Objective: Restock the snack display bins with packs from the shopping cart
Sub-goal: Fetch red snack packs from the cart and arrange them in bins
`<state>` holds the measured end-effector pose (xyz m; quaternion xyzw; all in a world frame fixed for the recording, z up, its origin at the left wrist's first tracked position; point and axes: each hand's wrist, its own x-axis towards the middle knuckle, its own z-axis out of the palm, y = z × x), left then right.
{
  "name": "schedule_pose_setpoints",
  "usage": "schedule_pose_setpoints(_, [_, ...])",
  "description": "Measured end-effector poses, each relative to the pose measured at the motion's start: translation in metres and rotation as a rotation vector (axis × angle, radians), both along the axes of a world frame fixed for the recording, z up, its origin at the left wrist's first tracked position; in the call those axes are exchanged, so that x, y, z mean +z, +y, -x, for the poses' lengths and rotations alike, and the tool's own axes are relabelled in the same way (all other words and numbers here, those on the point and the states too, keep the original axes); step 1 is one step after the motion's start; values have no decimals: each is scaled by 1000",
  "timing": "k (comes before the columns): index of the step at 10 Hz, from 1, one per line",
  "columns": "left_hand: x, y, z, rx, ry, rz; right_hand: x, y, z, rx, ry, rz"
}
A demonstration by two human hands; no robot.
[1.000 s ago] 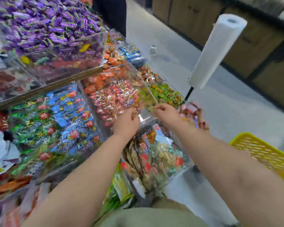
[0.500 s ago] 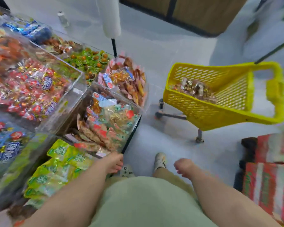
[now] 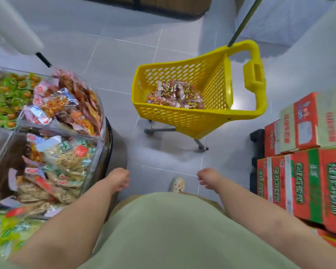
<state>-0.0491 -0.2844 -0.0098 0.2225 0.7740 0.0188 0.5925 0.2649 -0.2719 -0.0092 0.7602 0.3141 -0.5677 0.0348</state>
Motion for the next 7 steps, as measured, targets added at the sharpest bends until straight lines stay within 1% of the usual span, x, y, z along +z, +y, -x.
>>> schedule_pose_setpoints(1, [-11, 13, -33, -20, 2, -4, 2, 29, -30, 33, -15, -20])
schedule_pose_setpoints(2, [-11, 23, -48, -55, 28, -25, 1, 38, -44, 46, -27, -12])
schedule_pose_setpoints(3, [-9, 48, -49, -1, 56, -9, -5, 54, -48, -32, 16, -23])
schedule_pose_setpoints(4, [-11, 79, -45, 46, 28, 58, -3, 82, -42, -94, 48, -89])
schedule_pose_setpoints(5, [-15, 112, -42, -51, 22, 60, 6, 125, -25, -203, 127, -117])
schedule_pose_setpoints(6, [-15, 167, -37, -129, 19, 4, 15, 167, -9, -228, 138, -90])
schedule_pose_setpoints(7, [-9, 215, -32, -150, -2, -36, 21, 201, 0, -187, 111, -53])
